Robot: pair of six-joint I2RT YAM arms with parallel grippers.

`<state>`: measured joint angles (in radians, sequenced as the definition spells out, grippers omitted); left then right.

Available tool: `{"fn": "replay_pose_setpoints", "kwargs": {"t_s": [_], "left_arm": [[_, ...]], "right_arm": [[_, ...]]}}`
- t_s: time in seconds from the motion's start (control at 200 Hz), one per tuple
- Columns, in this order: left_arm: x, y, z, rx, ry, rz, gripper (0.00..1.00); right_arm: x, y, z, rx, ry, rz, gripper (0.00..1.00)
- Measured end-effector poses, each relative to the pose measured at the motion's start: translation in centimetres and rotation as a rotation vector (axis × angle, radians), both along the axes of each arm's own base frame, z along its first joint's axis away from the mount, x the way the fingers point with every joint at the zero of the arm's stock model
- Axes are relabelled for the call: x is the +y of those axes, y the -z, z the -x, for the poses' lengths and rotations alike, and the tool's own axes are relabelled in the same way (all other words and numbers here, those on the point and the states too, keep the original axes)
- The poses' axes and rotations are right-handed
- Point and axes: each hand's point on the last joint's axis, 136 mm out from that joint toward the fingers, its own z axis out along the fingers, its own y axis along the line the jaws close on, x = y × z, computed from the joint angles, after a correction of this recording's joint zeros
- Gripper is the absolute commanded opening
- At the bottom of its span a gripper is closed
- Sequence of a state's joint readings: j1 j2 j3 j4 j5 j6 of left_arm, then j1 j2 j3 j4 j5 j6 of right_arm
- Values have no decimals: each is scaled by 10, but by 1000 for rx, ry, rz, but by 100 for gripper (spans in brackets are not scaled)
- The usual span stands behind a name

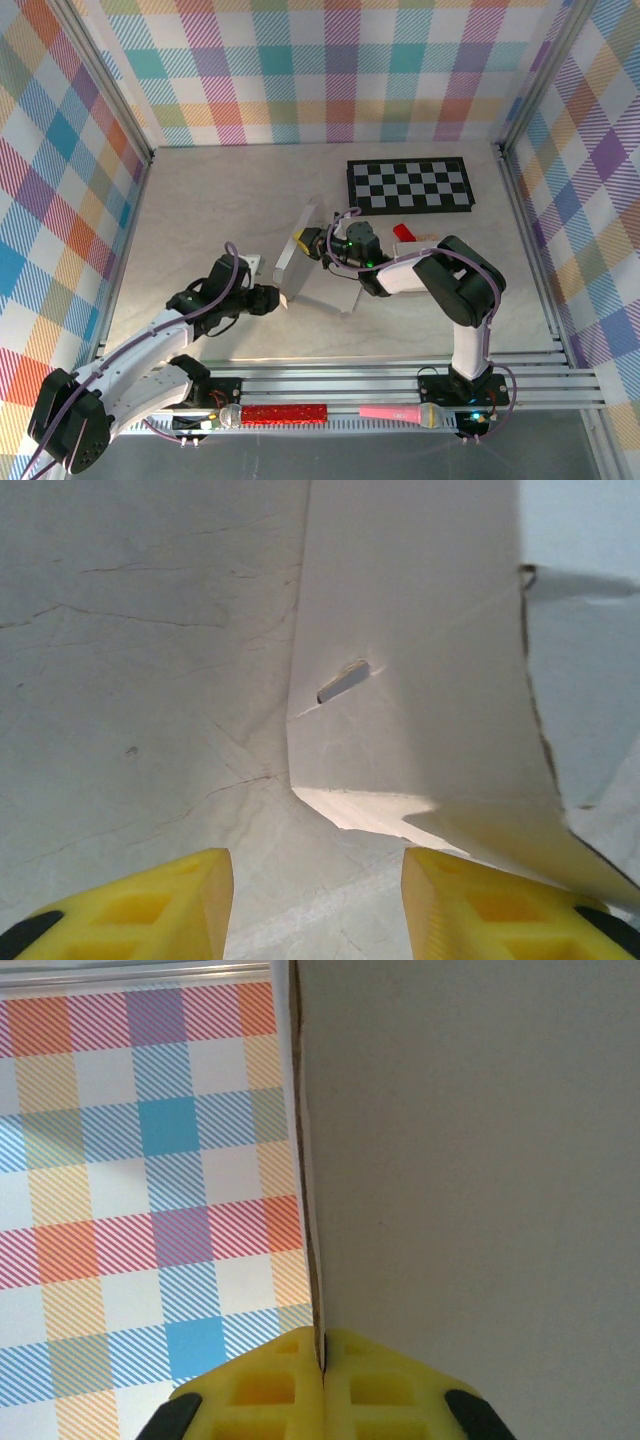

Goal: Fold the paper box

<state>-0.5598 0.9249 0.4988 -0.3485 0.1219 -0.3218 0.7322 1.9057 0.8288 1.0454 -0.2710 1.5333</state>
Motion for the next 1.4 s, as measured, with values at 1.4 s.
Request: {"fn": "replay_pose_setpoints", "kwargs": {"t_s": [1.4], "left_arm": [[-20,20,-57,-167,31,-121,27]], "right_arm": [[8,-3,-26,55,80,-19,0]]}}
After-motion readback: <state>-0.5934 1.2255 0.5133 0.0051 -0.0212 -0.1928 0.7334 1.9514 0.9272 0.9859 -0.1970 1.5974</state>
